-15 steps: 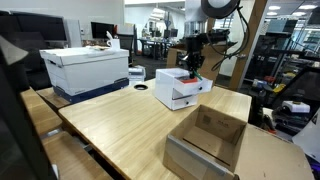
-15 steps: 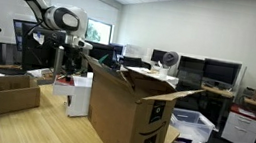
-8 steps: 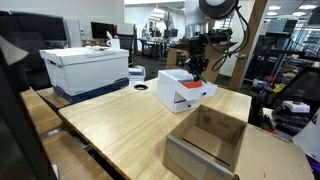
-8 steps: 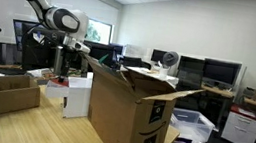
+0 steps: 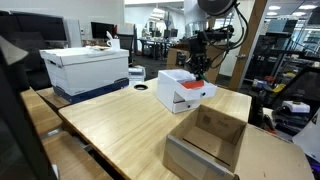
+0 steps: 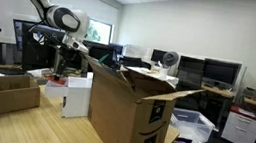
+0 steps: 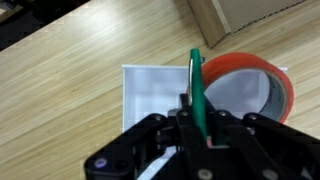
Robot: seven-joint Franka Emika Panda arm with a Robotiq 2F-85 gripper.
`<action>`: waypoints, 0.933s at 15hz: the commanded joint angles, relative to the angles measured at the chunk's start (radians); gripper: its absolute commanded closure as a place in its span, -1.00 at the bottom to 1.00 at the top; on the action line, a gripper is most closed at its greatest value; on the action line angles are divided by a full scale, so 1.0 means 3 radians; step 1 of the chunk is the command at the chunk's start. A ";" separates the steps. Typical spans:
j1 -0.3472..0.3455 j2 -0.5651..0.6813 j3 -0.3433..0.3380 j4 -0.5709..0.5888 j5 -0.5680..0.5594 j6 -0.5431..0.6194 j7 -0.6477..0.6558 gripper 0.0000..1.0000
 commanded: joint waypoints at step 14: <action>-0.0014 -0.0234 0.0063 -0.0048 0.0311 -0.0117 0.0349 0.90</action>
